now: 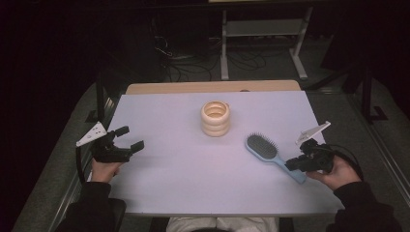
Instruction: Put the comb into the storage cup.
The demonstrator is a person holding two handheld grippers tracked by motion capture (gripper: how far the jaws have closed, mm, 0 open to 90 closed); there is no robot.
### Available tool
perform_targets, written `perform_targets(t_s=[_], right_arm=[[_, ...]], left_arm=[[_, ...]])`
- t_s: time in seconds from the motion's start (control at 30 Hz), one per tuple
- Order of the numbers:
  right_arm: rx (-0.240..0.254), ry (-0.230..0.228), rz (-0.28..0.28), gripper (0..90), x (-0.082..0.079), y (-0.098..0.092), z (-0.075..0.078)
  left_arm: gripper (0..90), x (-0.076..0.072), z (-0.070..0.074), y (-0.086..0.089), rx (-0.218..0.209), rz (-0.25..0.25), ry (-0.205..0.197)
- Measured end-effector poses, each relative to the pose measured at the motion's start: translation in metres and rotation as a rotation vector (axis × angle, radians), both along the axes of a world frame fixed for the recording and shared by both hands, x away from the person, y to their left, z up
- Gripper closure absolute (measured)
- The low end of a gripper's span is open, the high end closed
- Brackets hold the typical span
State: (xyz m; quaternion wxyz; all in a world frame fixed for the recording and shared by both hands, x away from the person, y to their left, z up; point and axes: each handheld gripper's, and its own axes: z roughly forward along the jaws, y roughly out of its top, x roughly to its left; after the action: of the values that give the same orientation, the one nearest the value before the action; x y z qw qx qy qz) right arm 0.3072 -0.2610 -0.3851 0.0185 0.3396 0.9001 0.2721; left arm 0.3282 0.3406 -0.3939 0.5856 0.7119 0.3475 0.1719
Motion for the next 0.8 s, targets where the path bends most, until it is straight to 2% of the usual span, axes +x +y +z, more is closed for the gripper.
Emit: perform_targets(t_s=[0.17,0.23,0.37,0.5,0.53,0.63,0.8], right_arm=[[0.005,-0.041,-0.007,74.1,-0.001,0.005,0.008],[0.008,-0.071,-0.018,68.3,-0.002,0.008,0.013],[0.015,-0.093,-0.025,61.1,-0.002,0.014,0.021],[-0.004,-0.089,-0.043,46.6,0.002,0.021,0.024],[-0.012,-0.084,-0.049,45.1,0.004,0.022,0.023],[-0.037,-0.084,-0.098,31.2,0.01,0.024,0.019],[-0.053,-0.078,-0.13,13.0,0.019,0.025,0.015]], left_arm=[[0.0,0.0,0.0,0.0,0.002,0.0,0.001],[0.0,0.0,0.0,0.0,0.003,-0.001,0.001],[0.0,-0.002,0.001,0.001,-0.001,0.006,0.005],[0.0,-0.004,0.001,0.003,-0.011,0.019,0.001],[0.0,-0.004,0.001,0.003,-0.009,0.02,0.002],[0.0,-0.005,0.002,0.002,-0.004,0.02,-0.002],[0.0,-0.006,0.001,0.001,0.003,0.019,0.0]])
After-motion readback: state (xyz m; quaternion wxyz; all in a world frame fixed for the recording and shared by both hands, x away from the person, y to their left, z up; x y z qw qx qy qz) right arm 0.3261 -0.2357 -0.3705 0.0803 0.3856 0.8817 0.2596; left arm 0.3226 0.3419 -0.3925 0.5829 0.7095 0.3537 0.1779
